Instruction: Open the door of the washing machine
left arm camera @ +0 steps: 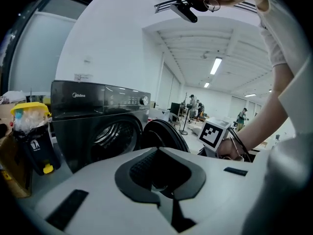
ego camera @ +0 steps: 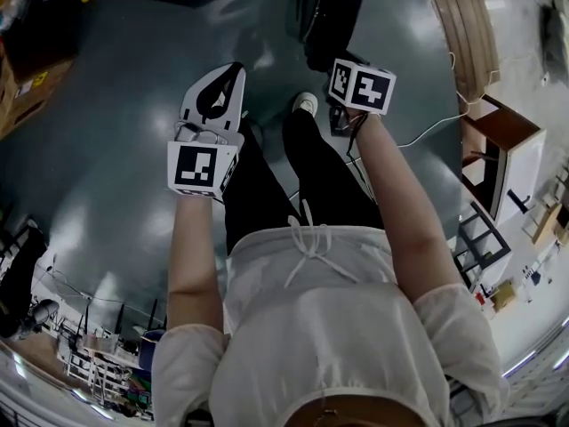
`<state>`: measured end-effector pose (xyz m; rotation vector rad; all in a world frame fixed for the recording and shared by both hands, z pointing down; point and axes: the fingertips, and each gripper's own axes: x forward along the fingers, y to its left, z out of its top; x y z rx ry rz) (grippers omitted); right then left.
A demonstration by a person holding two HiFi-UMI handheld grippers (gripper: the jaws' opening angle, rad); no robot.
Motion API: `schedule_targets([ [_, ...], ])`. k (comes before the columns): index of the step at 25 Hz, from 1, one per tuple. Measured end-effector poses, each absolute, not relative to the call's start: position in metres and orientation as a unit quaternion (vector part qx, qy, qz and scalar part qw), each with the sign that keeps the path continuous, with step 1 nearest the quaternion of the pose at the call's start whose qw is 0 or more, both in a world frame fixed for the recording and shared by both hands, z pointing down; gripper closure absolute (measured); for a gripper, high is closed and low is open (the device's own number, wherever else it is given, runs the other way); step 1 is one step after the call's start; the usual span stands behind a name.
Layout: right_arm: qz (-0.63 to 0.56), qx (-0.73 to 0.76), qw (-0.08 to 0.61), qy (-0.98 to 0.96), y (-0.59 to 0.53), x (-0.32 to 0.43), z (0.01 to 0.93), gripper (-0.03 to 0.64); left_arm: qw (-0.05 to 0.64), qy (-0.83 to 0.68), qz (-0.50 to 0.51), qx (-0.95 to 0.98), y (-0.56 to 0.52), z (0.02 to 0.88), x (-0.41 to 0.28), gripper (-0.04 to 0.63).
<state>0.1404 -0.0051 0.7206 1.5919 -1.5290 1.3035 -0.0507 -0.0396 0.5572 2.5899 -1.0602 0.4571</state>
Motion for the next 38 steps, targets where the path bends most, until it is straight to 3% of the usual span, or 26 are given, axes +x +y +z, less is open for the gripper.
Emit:
schedule_targets([
  [21,0.437,0.614,0.284,-0.594,-0.003,0.298,0.703,0.518,0.132,-0.272,0.164,0.939,-0.040,0.556,0.125,0.574],
  [38,0.407,0.630,0.305,-0.586,-0.010,0.386,0.714,0.506,0.122,-0.212,0.180,0.953,-0.070,0.570,0.224,0.574],
])
